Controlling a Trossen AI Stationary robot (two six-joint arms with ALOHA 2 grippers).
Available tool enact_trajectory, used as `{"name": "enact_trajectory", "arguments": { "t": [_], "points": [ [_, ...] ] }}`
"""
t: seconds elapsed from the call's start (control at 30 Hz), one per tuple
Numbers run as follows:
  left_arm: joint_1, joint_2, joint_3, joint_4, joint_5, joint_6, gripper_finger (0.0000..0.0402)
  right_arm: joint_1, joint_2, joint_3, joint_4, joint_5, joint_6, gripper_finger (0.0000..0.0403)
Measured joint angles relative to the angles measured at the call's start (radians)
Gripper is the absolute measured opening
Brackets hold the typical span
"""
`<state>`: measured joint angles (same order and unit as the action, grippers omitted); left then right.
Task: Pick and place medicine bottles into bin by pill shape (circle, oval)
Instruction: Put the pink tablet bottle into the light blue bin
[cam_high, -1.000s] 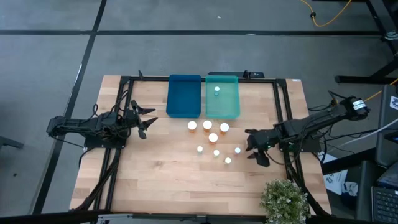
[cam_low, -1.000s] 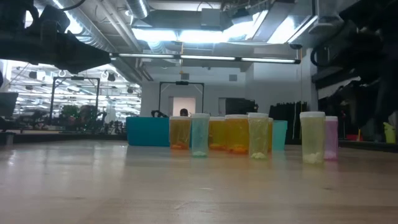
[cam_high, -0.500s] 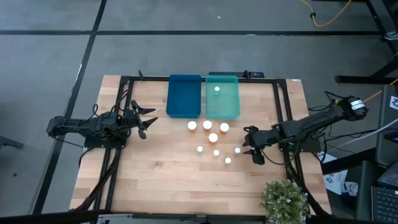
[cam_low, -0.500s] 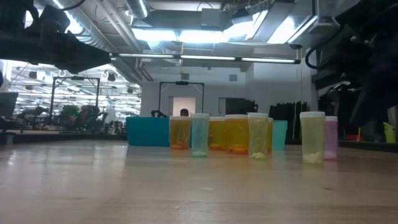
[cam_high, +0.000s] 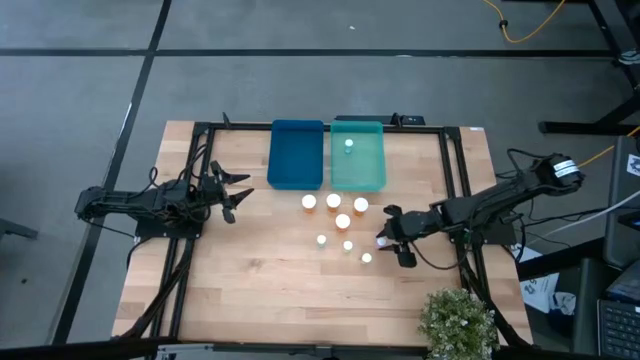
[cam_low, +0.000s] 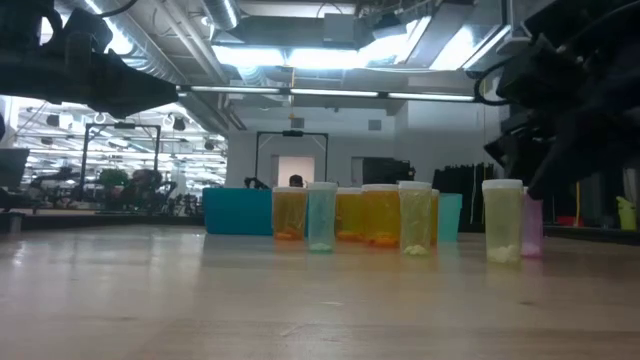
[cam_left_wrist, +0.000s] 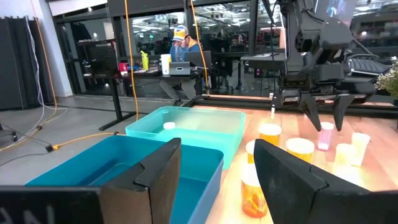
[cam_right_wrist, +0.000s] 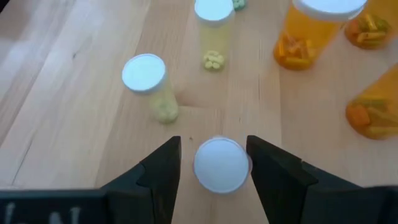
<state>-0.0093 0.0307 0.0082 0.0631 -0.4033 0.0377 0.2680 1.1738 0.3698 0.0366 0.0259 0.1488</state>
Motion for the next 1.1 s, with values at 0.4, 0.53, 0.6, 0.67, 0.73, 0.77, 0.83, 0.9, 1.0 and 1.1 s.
{"name": "enact_trajectory", "arguments": {
  "t": [0.4,0.53,0.6,0.67,0.73,0.77,0.83,0.9,1.0,1.1],
  "points": [
    [0.000,0.000,0.000,0.000,0.000,0.000,0.0195,-0.001,0.029,0.003,0.000,0.025,0.056,0.0155],
    [0.000,0.000,0.000,0.000,0.000,0.000,0.0195,-0.001,0.028,0.025,-0.005,0.034,0.055,0.0112],
    [0.000,0.000,0.000,0.000,0.000,0.000,0.0195,-0.007,0.027,0.048,-0.013,0.035,0.050,0.0111],
    [0.000,0.000,0.000,0.000,0.000,0.000,0.0195,-0.021,0.018,0.088,-0.045,0.035,0.028,0.0111],
    [0.000,0.000,0.000,0.000,0.000,0.000,0.0195,-0.041,0.003,0.142,-0.112,0.073,0.025,0.0111],
    [0.000,0.000,0.000,0.000,0.000,0.000,0.0195,-0.050,-0.004,0.176,-0.161,0.114,0.021,0.0111],
    [0.000,0.000,0.000,0.000,0.000,0.000,0.0195,-0.070,-0.017,0.245,-0.259,0.218,-0.034,0.0111],
    [0.000,0.000,0.000,0.000,0.000,0.000,0.0195,-0.091,-0.023,0.304,-0.324,0.340,-0.118,0.0113],
    [0.000,0.000,0.000,0.000,0.000,0.000,0.0195,-0.152,-0.023,0.374,-0.325,0.448,-0.220,0.0114],
    [0.000,0.000,0.000,0.000,0.000,0.000,0.0195,-0.255,-0.023,0.404,-0.271,0.459,-0.246,0.0110]
  ]
}}
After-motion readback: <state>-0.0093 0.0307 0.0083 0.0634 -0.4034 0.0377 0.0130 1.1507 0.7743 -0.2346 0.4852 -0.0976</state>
